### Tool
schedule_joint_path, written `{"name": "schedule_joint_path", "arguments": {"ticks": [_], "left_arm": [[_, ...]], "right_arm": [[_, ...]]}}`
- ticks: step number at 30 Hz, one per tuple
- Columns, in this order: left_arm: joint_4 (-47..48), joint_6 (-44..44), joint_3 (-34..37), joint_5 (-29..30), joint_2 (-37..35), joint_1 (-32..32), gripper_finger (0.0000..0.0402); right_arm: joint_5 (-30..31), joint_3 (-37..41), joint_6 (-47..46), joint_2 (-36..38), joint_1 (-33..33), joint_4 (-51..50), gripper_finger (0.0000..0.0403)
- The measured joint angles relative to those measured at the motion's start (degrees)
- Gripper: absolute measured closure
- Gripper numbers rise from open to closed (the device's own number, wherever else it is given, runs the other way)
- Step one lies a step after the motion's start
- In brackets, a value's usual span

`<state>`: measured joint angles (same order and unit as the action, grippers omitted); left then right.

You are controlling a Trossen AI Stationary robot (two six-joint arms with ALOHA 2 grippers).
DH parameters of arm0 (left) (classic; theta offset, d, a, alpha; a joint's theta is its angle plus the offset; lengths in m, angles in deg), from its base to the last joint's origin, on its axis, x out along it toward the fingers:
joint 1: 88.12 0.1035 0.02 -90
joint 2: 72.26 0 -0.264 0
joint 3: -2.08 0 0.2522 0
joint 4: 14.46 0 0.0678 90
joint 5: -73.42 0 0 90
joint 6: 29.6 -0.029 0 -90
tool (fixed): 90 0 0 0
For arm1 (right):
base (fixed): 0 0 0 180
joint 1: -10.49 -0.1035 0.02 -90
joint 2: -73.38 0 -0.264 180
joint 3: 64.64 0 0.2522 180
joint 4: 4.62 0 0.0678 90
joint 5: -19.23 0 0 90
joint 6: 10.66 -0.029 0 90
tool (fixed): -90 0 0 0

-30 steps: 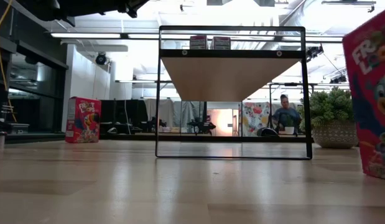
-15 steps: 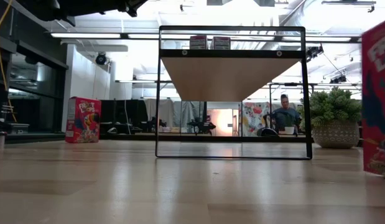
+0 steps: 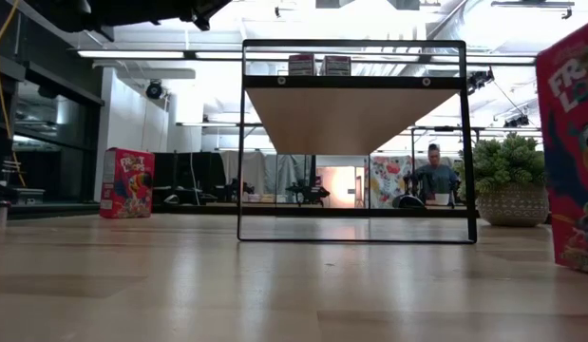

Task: Stack cereal on shelf
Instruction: Put the bottom red cereal box on the shelf

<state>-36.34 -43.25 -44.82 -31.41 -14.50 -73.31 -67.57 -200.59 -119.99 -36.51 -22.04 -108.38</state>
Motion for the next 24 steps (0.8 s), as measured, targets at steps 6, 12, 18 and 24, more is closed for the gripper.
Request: {"name": "schedule_joint_path", "arguments": {"ticks": [6, 12, 18, 24], "left_arm": [[0.9, 1.8, 0.0, 0.0, 0.0, 0.0, 0.0401], [0.9, 3.1, 0.0, 0.0, 0.0, 0.0, 0.0402], [1.0, 3.2, 0.0, 0.0, 0.0, 0.0, 0.0401], [1.1, 4.1, 0.0, 0.0, 0.0, 0.0, 0.0402]], "right_arm": [[-4.5, 2.8, -7.8, -2.2, -2.8, -0.1, 0.0107], [-1.8, 9.0, -17.9, -2.3, -6.5, 0.1, 0.0107], [4.1, 12.3, -20.9, -2.3, -7.8, 4.7, 0.0107], [4.2, 12.5, -21.6, -3.0, -7.6, 2.6, 0.0107]]}}
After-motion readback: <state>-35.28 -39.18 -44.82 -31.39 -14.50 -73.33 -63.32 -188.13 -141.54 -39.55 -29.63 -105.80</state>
